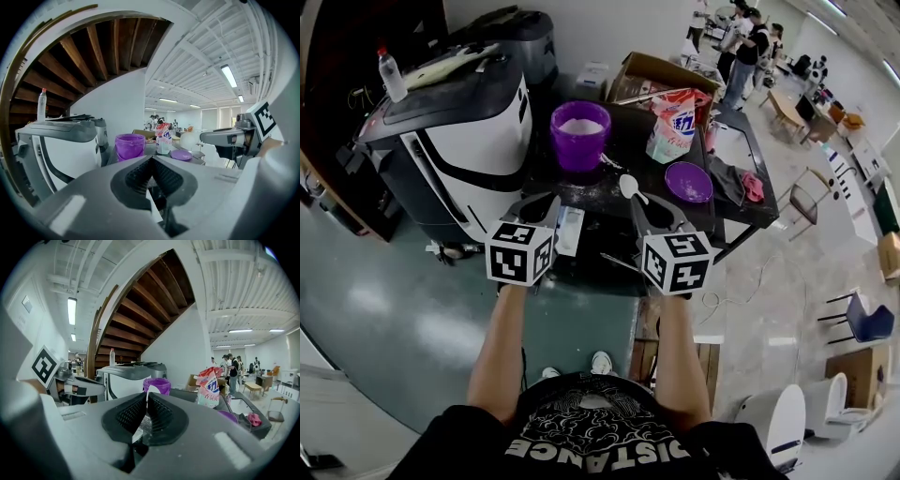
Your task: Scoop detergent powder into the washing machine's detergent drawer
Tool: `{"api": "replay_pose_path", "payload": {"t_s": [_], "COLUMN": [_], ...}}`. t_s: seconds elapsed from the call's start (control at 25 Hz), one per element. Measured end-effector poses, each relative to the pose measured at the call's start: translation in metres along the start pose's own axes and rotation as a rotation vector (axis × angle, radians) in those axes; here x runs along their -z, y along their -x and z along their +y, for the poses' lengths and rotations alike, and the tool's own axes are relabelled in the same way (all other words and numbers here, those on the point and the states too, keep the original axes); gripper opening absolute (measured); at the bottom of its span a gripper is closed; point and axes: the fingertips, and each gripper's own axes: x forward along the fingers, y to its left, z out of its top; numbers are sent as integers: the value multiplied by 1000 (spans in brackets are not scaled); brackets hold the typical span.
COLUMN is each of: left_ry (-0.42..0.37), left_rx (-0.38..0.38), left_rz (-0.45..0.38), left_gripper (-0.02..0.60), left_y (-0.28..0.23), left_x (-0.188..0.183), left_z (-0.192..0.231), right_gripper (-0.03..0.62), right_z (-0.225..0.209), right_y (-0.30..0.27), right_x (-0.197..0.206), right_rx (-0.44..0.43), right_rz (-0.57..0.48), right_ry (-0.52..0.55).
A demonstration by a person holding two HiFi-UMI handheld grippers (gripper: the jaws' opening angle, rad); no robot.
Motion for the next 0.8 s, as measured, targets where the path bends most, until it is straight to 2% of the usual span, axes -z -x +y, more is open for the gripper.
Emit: {"api": "replay_pose_path", "payload": {"t_s": [0.8], "left_ry": [0], "left_rx": [-13], "left_rz": [6], "left_gripper": [3], "left_y": [5], "left_x": [2], "left_z": [5], "right_gripper": [35], "right_z": [0], "right_y": [1], "right_x": [1], "right_rx": [-1], "right_rz": [-9], "right_ry": [-16]}}
